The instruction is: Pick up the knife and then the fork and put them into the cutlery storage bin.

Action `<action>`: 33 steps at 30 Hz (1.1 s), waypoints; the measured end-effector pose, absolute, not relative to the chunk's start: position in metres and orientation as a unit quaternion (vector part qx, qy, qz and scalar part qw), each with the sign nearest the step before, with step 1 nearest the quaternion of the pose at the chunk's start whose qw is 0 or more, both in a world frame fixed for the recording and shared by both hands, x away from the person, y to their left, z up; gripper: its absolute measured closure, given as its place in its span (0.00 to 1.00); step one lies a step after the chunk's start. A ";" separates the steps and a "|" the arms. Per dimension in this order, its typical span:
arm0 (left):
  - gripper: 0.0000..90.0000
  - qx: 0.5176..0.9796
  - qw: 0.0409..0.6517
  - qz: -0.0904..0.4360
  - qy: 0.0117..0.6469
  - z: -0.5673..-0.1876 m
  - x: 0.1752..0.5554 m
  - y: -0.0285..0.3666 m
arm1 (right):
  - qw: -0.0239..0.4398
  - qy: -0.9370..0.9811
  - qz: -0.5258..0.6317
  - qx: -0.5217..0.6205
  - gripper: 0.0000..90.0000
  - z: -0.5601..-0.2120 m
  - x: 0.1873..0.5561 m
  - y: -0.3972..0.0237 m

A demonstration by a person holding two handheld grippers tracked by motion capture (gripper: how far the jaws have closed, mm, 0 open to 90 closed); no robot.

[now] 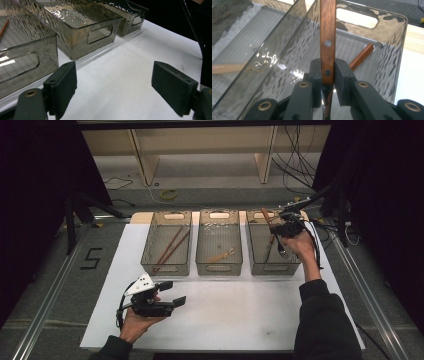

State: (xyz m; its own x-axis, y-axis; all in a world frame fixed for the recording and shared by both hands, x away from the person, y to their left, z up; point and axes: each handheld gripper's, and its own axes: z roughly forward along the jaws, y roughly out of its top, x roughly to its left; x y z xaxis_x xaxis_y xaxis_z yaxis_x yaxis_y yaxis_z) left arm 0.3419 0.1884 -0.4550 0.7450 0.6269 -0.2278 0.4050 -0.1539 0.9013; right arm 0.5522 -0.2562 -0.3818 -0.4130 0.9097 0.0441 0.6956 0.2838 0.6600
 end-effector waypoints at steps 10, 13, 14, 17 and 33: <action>0.22 0.753 0.553 0.100 0.343 -0.455 0.342 0.188 | 0.174 0.784 0.306 0.512 0.86 -0.385 0.553 -0.254; 0.22 0.753 0.553 0.100 0.343 -0.455 0.342 0.188 | 0.173 0.785 0.301 0.512 0.86 -0.387 0.553 -0.253; 0.22 0.753 0.553 0.100 0.343 -0.455 0.342 0.188 | 0.172 0.786 0.301 0.513 0.86 -0.388 0.553 -0.253; 0.22 0.753 0.553 0.100 0.343 -0.455 0.342 0.188 | 0.171 0.786 0.298 0.514 0.86 -0.391 0.553 -0.253; 0.22 0.753 0.552 0.100 0.343 -0.455 0.342 0.188 | 0.158 0.792 0.284 0.516 0.85 -0.404 0.551 -0.253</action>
